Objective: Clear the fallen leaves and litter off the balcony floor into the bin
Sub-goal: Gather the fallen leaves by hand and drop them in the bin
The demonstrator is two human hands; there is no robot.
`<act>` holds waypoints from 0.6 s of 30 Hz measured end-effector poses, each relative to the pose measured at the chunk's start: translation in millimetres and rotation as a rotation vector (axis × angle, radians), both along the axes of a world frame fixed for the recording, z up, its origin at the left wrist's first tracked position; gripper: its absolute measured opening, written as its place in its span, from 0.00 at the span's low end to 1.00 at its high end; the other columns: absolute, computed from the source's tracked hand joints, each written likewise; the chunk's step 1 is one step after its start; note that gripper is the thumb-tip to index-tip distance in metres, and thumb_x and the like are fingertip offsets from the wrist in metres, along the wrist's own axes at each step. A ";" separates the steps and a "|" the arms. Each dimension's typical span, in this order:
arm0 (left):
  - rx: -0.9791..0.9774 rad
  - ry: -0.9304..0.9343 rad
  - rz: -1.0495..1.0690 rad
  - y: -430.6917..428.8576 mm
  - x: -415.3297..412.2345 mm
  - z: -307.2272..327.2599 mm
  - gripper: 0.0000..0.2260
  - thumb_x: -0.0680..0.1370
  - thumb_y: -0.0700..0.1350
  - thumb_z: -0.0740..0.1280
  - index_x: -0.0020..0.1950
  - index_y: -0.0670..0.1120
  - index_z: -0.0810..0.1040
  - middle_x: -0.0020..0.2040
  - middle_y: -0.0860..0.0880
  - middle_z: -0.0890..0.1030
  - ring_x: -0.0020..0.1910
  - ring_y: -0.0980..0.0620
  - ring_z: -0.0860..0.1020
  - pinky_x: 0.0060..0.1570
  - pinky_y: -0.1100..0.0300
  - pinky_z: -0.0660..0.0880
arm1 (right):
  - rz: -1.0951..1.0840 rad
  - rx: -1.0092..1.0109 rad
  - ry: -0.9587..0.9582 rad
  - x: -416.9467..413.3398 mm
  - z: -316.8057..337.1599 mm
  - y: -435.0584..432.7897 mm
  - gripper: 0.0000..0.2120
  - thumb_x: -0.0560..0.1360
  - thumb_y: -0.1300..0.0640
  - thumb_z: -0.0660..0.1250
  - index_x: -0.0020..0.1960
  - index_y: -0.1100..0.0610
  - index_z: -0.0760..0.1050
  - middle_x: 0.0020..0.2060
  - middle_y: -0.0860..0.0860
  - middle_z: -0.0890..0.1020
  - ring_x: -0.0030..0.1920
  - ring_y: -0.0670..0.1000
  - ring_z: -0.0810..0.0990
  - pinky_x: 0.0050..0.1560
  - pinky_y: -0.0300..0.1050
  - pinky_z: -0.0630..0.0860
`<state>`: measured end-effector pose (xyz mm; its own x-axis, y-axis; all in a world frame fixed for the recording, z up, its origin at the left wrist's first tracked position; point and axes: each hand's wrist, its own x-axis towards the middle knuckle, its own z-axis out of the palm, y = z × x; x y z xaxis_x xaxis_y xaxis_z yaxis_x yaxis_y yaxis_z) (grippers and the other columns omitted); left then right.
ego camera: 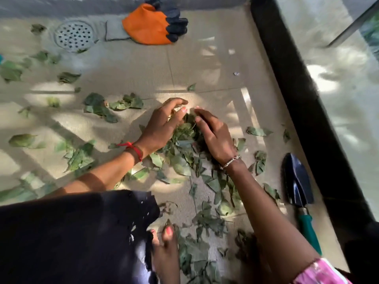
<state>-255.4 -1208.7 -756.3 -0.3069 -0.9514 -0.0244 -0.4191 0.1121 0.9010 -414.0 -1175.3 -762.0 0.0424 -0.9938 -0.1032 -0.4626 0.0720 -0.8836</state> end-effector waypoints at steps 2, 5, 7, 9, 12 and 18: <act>-0.016 -0.012 0.009 2.4 3.0 -1.3 0.17 0.78 0.49 0.57 0.61 0.42 0.74 0.59 0.48 0.77 0.55 0.59 0.74 0.54 0.76 0.66 | 0.039 0.004 0.052 7.3 -1.9 2.9 0.23 0.77 0.44 0.55 0.68 0.54 0.70 0.64 0.52 0.75 0.65 0.48 0.72 0.66 0.45 0.68; -0.021 -0.058 0.024 6.9 13.4 -3.2 0.19 0.77 0.50 0.58 0.63 0.42 0.74 0.63 0.46 0.75 0.62 0.53 0.72 0.61 0.68 0.65 | 0.067 -0.023 -0.021 20.9 1.0 7.1 0.22 0.77 0.47 0.56 0.67 0.54 0.71 0.64 0.51 0.76 0.63 0.45 0.73 0.62 0.33 0.69; -0.047 -0.122 0.043 13.1 25.2 -3.9 0.22 0.76 0.55 0.57 0.64 0.43 0.73 0.65 0.47 0.74 0.65 0.52 0.69 0.64 0.64 0.62 | 0.091 -0.077 -0.039 32.6 2.8 8.9 0.22 0.77 0.49 0.56 0.67 0.56 0.71 0.65 0.51 0.74 0.63 0.43 0.71 0.61 0.28 0.66; -0.065 -0.143 0.041 15.9 32.4 -4.5 0.26 0.75 0.59 0.55 0.66 0.44 0.72 0.67 0.48 0.72 0.67 0.53 0.68 0.68 0.61 0.61 | 0.069 -0.096 -0.013 37.2 0.7 8.8 0.23 0.76 0.49 0.56 0.69 0.57 0.68 0.67 0.53 0.72 0.63 0.42 0.68 0.61 0.26 0.63; -0.069 -0.165 0.041 24.0 45.7 -4.9 0.26 0.76 0.60 0.53 0.68 0.46 0.70 0.69 0.49 0.70 0.69 0.56 0.65 0.68 0.60 0.60 | 0.083 -0.088 0.043 44.1 -2.7 8.3 0.25 0.76 0.48 0.55 0.70 0.59 0.66 0.69 0.54 0.70 0.67 0.46 0.67 0.65 0.29 0.60; -0.032 -0.145 0.143 33.9 60.1 -3.1 0.26 0.75 0.57 0.56 0.68 0.43 0.70 0.70 0.48 0.69 0.66 0.59 0.65 0.63 0.73 0.58 | 0.166 -0.081 -0.010 57.2 -1.4 9.7 0.24 0.77 0.47 0.57 0.70 0.55 0.67 0.68 0.52 0.71 0.68 0.49 0.68 0.68 0.43 0.64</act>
